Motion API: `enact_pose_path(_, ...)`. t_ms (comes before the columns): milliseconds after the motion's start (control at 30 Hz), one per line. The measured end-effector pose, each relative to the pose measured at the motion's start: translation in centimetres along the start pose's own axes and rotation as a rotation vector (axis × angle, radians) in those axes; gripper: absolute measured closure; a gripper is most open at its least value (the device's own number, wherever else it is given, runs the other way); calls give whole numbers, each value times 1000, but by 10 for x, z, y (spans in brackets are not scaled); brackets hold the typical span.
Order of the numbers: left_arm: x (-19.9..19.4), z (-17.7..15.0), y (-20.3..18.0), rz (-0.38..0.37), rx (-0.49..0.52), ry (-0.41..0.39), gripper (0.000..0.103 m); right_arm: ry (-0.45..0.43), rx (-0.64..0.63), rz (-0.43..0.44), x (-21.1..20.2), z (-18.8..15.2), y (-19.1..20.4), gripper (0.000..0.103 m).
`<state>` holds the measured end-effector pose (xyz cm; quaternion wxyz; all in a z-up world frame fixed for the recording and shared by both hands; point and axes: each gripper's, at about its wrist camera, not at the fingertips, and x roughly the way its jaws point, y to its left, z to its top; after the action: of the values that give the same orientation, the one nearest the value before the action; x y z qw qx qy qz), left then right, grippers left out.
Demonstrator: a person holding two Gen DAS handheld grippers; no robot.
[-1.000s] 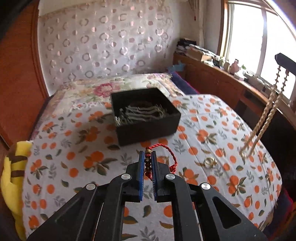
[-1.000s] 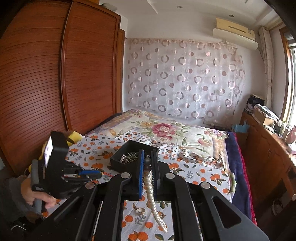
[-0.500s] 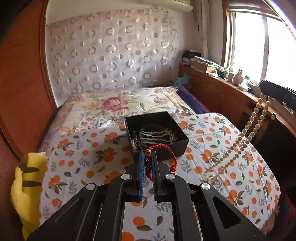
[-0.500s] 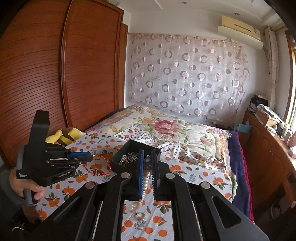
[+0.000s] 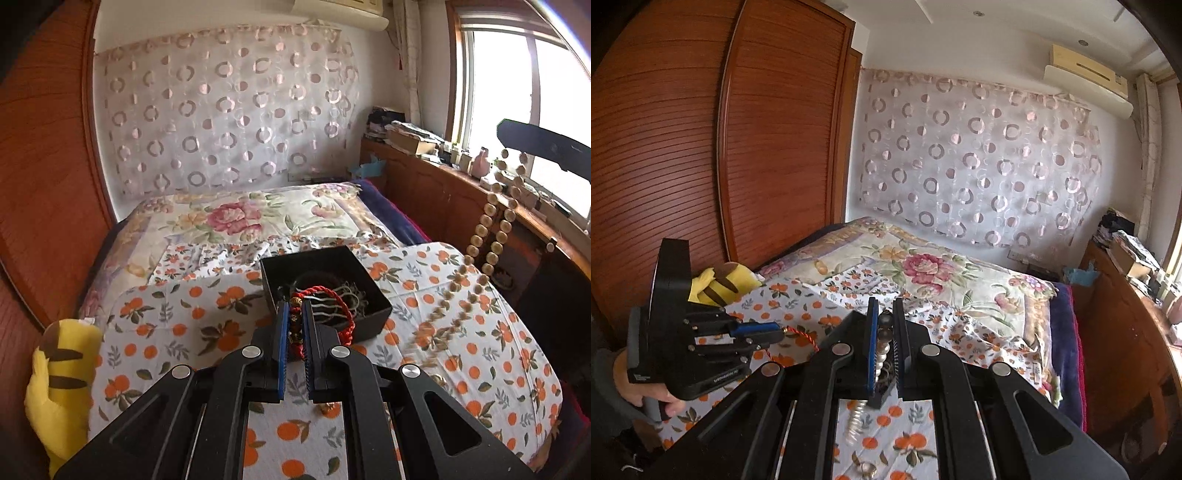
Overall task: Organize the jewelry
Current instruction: 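Carry the pearl strand and red bracelet over the black box with both grippers, then lower the pearl strand and red bracelet into the box and open both grippers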
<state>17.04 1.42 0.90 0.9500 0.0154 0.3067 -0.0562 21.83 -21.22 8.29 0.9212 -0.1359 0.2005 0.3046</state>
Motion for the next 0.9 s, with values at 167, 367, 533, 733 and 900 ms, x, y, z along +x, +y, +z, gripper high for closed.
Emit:
enact_pose_path(167, 9, 11, 9, 3, -4, -2, 97, -12, -3, 20, 19, 20, -3, 94)
enact_pose_path(367, 24, 20, 16, 1, -15, 1, 97, -23, -4, 43, 42, 29, -2, 94)
enact_pose_path(533, 37, 22, 16, -9, -4, 16, 97, -37, 28, 54, 54, 24, -11, 94)
enact_pose_path(733, 53, 26, 14, -17, 3, 24, 97, -61, 43, 77, 58, 27, -19, 94)
enact_pose_path(900, 65, 29, 15, -17, 3, 33, 97, -51, 42, 86, 69, 27, -23, 94)
